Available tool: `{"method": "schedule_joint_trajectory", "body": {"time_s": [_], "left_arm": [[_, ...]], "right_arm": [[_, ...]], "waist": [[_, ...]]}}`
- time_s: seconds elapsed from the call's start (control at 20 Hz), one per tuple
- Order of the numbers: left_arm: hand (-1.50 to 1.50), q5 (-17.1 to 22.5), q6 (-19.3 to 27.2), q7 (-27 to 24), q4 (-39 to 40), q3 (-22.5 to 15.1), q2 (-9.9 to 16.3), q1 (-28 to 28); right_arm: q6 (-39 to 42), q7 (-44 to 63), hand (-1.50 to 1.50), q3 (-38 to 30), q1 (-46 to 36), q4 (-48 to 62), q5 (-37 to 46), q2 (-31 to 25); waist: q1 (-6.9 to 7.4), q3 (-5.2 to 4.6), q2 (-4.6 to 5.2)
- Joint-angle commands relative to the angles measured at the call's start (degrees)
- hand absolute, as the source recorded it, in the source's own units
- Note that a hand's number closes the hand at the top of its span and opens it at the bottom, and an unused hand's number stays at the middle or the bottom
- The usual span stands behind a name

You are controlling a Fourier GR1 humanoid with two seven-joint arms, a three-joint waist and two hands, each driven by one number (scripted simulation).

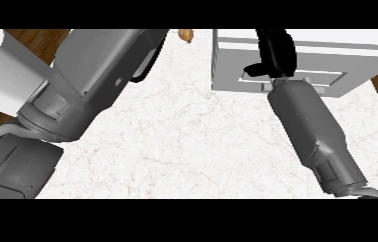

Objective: Pick up the can, place it into the drawer and close the drawer

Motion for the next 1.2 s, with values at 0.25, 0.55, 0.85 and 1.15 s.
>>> {"method": "schedule_joint_trajectory", "body": {"time_s": [0.25, 0.55, 0.85, 1.15], "left_arm": [[-1.5, -0.67, -1.18, 4.58, -7.62, -0.57, 4.02, 3.9], [-1.5, -1.11, -3.04, 6.13, -12.38, -1.32, 6.75, 8.06], [-1.5, -0.69, -3.74, 5.62, -17.42, -1.13, 7.94, 12.33], [-1.5, -1.17, -3.03, 7.93, -22.85, -1.69, 10.23, 15.99]], "right_arm": [[-7.87, -1.28, -1.5, -3.99, -10.68, 14.58, 1.28, -0.83], [-6.88, -3.32, -1.5, -5.97, -16.24, 17.89, -0.16, -2.03], [-4.43, -5.56, -1.5, -10.09, -20.47, 18.02, -4.83, -1.26], [-4.63, -12.82, -1.5, -12.94, -19.13, 18.41, -8.08, -0.82]], "waist": [[2.05, 0.03, 0.43], [2.75, 0.03, 0.56], [3.63, 0.06, 0.61], [2.41, 0.09, 0.17]]}}
